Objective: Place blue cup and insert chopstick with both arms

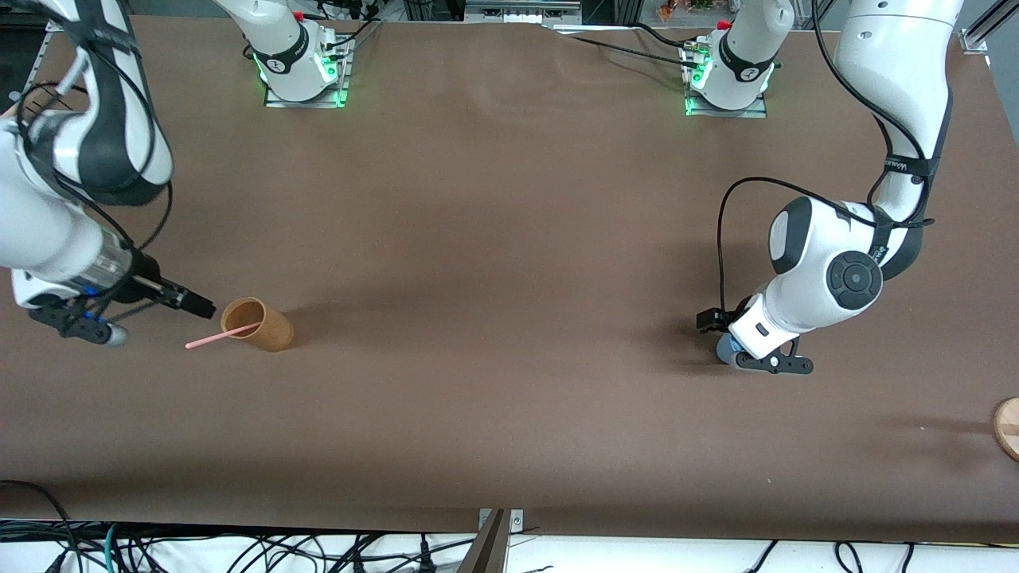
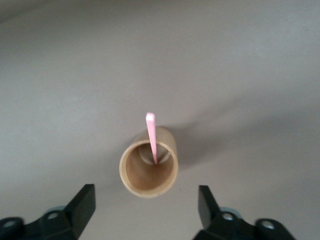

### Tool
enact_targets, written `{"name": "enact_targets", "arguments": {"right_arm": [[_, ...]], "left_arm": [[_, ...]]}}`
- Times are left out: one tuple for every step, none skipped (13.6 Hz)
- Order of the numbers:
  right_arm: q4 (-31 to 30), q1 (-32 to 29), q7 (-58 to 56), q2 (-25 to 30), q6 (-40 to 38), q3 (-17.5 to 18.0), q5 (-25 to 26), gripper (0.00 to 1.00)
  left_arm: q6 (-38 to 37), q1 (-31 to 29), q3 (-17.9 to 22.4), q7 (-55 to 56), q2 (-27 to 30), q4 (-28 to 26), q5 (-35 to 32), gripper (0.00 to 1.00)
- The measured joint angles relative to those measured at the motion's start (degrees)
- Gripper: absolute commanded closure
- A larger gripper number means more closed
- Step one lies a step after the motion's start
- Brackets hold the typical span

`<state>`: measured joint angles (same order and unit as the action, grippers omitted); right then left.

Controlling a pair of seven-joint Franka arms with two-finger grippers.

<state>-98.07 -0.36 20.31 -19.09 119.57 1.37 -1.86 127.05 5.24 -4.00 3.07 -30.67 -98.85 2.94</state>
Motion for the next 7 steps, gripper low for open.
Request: {"name": "enact_targets", "arguments": {"right_arm": [[0.0, 0.2, 0.4, -1.6, 1.4, 0.0, 0.0, 0.16], [0.0, 0.2, 0.7, -3.0, 2.2, 0.0, 0.0, 0.23], [0.0, 0.2, 0.9, -4.1, 2.8, 0.0, 0.0, 0.25], [0.0, 0.2, 1.0, -5.1, 3.3, 0.0, 0.0, 0.27], [0.0, 0.2, 1.1, -5.9, 3.8, 0.0, 0.0, 0.27], [0.0, 0.2, 1.1, -6.7, 4.6, 0.0, 0.0, 0.36], [0.0, 0.2, 1.1, -7.4, 5.6, 0.0, 0.0, 0.42]], "left_arm": [[0.8, 0.0, 0.1, 0.0, -0.6, 0.0, 0.0, 0.01], [1.8, 0.0, 0.2, 0.0, -1.3, 0.0, 0.0, 0.08], [2.6, 0.0, 0.3, 0.0, -2.0, 0.0, 0.0, 0.36], [3.2, 0.0, 0.4, -0.1, -2.6, 0.0, -0.1, 0.7], [3.6, -0.1, 0.5, -0.1, -3.0, 0.0, -0.1, 0.9], [3.7, -0.1, 0.6, -0.1, -3.2, 0.0, -0.1, 1.0], [3.7, -0.2, 0.7, -0.1, -3.3, 0.0, -0.1, 1.0]]}}
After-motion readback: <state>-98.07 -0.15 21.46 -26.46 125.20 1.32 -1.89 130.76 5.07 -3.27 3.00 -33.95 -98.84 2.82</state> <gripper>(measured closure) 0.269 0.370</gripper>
